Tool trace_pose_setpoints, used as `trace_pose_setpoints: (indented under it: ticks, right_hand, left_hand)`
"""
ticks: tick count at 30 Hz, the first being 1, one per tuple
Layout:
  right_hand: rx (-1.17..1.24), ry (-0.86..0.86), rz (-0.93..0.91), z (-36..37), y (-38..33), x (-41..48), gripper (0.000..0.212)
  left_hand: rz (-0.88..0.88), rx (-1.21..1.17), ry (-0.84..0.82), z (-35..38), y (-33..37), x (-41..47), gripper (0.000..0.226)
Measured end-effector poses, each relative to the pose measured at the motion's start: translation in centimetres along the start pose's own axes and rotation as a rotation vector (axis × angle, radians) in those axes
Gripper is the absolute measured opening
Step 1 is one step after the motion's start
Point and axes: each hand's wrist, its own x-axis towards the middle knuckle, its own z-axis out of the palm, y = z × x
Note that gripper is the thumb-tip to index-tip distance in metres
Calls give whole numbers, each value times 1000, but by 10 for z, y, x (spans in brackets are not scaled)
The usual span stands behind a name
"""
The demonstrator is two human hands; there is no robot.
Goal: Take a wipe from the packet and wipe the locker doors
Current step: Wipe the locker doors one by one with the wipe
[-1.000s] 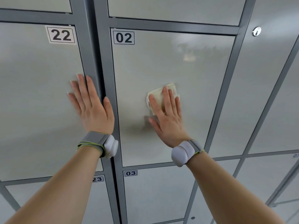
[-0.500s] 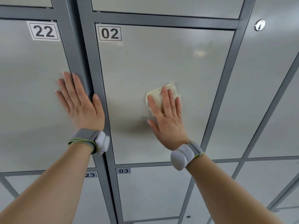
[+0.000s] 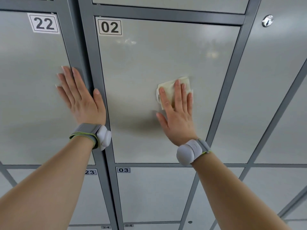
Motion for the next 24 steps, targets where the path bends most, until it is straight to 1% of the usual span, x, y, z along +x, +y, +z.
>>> trace_pose_setpoints:
  ticks: [3, 5, 8, 11, 16, 20, 22, 24]
  right_hand:
    - [-10, -45, -31, -1, 5, -9, 60]
    - [8, -26, -24, -8, 8, -4, 59]
    - [50, 65, 75, -24, 13, 20, 59]
    - [50, 109, 144, -29, 14, 34, 60]
    - [-4, 57, 134, -6, 5, 10, 63]
    - [-26, 0, 82, 0, 6, -10, 61]
    - [-35, 9, 75, -5, 9, -10, 59]
    - [-39, 54, 128, -13, 13, -2, 59]
  left_hand:
    - [-15, -14, -5, 0, 2, -1, 58]
    - [-5, -17, -13, -1, 1, -1, 58]
    - [-2, -16, -29, -2, -1, -2, 59]
    - [4, -19, -25, -2, -1, -3, 59]
    - [30, -33, -30, -2, -5, -1, 58]
    - [49, -37, -37, -2, -6, -2, 58]
    - [57, -39, -41, -2, -7, -3, 58]
    - [60, -41, -43, -2, -8, -3, 58]
